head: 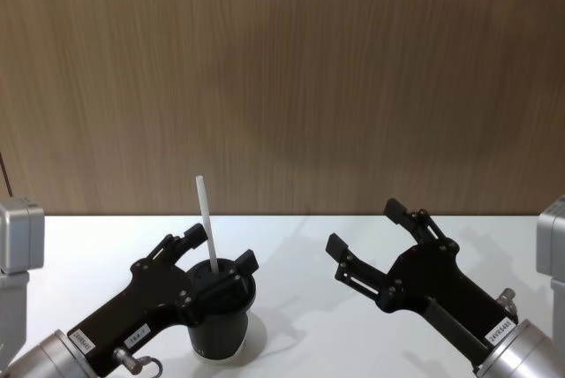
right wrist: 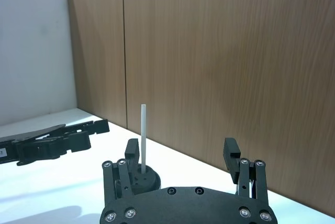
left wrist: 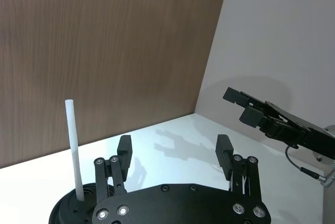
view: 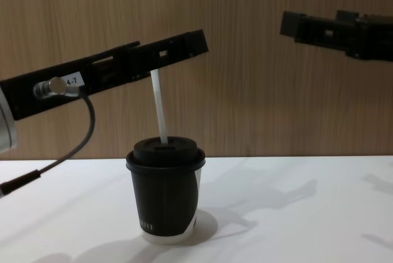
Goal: Pick up the straw with one hand, pass it to the other hand, and insert it into the cup.
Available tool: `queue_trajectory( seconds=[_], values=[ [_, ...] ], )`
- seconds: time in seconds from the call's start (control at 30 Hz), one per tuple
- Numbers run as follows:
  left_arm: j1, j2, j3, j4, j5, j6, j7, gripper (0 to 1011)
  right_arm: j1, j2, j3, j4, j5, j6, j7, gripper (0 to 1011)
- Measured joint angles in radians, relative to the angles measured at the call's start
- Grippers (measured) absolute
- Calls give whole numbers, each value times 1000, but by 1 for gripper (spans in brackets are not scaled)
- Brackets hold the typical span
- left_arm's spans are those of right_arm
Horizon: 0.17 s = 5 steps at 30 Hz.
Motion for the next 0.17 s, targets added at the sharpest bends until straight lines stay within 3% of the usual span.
queue_trajectory(
  seconds=[0.17],
  values=[
    [3,-2,1,-2,3,-4,2,1003,-2,2,2,-2,1,0,0,1001]
  ],
)
